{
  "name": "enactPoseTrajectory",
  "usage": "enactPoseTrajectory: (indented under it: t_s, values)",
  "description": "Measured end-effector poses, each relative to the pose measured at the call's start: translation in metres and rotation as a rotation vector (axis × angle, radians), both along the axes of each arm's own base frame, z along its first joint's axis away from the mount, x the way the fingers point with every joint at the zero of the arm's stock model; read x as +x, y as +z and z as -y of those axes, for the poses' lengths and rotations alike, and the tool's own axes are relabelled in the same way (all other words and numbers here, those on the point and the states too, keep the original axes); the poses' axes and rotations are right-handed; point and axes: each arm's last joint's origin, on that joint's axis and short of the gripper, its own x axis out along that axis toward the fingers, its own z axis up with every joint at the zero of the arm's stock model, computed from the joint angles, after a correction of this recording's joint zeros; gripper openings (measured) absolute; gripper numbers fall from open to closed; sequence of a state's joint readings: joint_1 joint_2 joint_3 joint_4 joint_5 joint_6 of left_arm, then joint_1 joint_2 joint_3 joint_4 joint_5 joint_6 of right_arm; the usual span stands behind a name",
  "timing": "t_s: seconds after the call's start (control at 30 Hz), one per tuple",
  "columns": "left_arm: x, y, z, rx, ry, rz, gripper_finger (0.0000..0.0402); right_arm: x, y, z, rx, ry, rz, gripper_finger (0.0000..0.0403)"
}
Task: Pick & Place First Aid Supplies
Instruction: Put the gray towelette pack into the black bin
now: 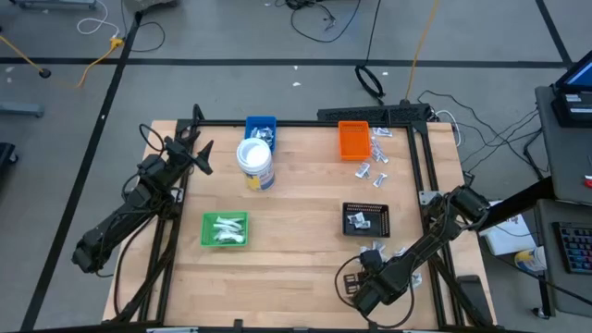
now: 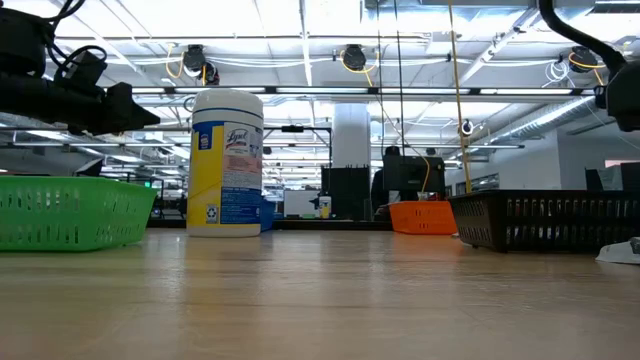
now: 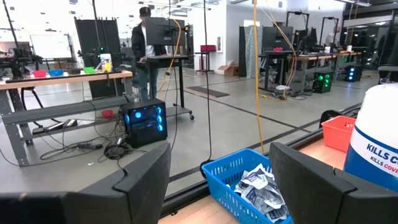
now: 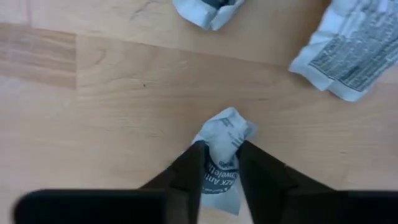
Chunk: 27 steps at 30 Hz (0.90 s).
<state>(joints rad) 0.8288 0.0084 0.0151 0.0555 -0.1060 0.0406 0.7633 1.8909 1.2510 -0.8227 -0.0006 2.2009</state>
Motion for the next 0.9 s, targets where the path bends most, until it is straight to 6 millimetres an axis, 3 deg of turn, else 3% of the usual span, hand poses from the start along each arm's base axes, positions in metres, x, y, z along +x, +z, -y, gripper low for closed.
enactPoseTrajectory:
  t_s: [0.13,0.2,0.37,0.63,0.9]
  values:
    - [0.0,0.0,0.0,0.0,0.0,0.0,0.0274,0.0,0.007,0.002,0.015,0.08,0.019,0.0021]
    - [0.0,0.0,0.0,0.0,0.0,0.0,0.0274,0.0,0.014,0.004,0.025,0.139,0.033,0.001]
    - [0.0,0.0,0.0,0.0,0.0,0.0,0.0274,-0.002,0.032,0.018,0.042,0.291,0.015,0.0028]
    - [0.0,0.0,0.0,0.0,0.0,0.0,0.0274,-0.004,0.054,0.041,0.064,0.774,-0.002,0.0006]
    - [0.0,0.0,0.0,0.0,0.0,0.0,0.0274,-0.004,0.065,0.06,0.056,1.183,-0.013,0.0017]
